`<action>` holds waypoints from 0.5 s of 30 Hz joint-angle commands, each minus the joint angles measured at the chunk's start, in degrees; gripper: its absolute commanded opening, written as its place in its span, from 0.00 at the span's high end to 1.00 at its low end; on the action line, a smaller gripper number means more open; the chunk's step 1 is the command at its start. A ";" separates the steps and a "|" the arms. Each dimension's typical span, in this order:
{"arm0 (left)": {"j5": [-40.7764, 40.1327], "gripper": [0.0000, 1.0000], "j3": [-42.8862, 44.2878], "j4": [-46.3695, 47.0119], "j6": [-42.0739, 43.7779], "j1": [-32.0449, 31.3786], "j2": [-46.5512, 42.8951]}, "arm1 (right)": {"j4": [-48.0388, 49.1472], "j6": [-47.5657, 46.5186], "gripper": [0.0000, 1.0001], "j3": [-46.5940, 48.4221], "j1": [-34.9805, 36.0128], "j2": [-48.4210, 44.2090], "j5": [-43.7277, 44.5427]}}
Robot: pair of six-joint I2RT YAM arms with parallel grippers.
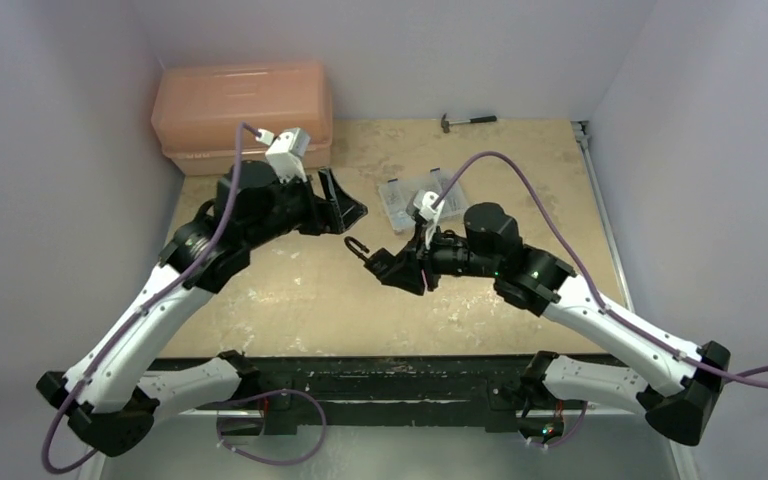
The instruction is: Unlock with the key
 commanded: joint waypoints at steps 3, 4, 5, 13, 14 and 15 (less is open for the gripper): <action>20.05 0.26 -0.23 14.88 10.00 -0.04 -7.30 | 16.60 7.18 1.00 -2.47 0.23 -8.36 -18.63; 23.84 0.26 -0.93 17.52 9.68 -0.04 -8.06 | 19.05 9.08 1.00 -3.28 0.23 -9.23 -20.95; 27.04 0.25 -1.43 19.35 9.19 0.01 -8.51 | 21.09 10.70 1.00 -3.86 0.23 -9.92 -22.92; 36.77 0.26 -5.13 27.90 6.09 0.00 -9.97 | 33.30 20.18 1.00 -5.95 0.23 -12.93 -28.79; 37.83 0.26 -5.67 29.11 5.66 -0.05 -10.29 | 34.34 20.88 1.00 -6.08 0.23 -13.16 -28.72; 38.80 0.26 -6.06 29.88 5.27 0.01 -10.51 | 35.52 21.61 1.00 -6.15 0.23 -13.20 -28.58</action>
